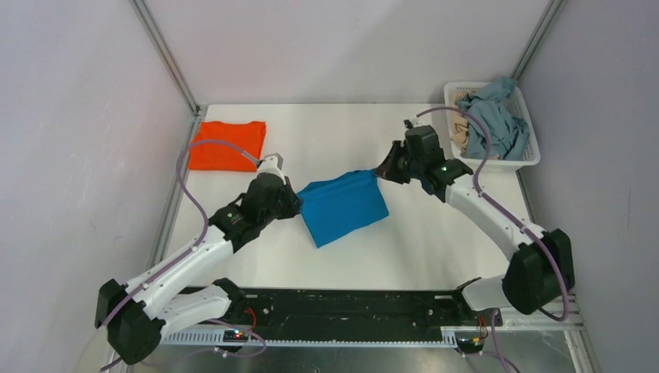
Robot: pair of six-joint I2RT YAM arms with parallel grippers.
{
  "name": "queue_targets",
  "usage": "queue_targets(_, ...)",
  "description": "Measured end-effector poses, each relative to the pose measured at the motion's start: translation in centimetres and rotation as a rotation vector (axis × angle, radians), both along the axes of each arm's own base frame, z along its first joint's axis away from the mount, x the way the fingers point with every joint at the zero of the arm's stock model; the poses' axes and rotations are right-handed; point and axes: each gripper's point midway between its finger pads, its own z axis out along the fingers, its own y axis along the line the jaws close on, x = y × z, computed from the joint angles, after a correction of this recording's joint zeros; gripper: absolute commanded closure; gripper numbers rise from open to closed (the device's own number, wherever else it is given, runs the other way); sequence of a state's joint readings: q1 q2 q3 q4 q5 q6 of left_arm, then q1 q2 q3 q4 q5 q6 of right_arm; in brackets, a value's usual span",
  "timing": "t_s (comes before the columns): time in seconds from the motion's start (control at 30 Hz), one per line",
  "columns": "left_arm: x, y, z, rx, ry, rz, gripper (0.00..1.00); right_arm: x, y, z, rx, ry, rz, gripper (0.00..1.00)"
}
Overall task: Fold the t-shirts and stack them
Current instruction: Fold the long partially folded tshirt into a neat square
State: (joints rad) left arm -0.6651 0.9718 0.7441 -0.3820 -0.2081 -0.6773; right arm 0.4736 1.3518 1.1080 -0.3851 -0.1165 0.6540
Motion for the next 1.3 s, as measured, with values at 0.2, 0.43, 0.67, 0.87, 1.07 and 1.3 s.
queue_targets(0.2,2.8,0.9,-1.5,0.040,0.063,0.066,1.00,3.2,1.0,-1.5,0.007,0.031,0.005,1.00)
queue_targets(0.43,6.9,1.7,-3.8,0.116,0.142,0.127,1.00,7.9,2.3,-3.5,0.002,0.060,0.006,1.00)
queue_targets(0.67,10.1,2.5,-7.0,0.187,0.227,0.159,1.00,11.2,3.2,-7.4,-0.036,0.112,-0.001,1.00)
queue_targets(0.87,11.1,2.7,-9.2,0.223,0.289,0.152,0.62,12.6,3.5,-9.6,-0.058,0.144,-0.012,0.54)
queue_targets(1.07,12.0,2.9,-8.0,0.248,0.287,0.140,0.02,14.0,2.1,-9.2,-0.082,0.126,-0.071,0.01)
queue_targets(1.3,11.9,1.8,-4.9,0.175,0.235,0.111,0.00,11.8,2.8,-7.4,0.000,0.113,-0.034,0.01)
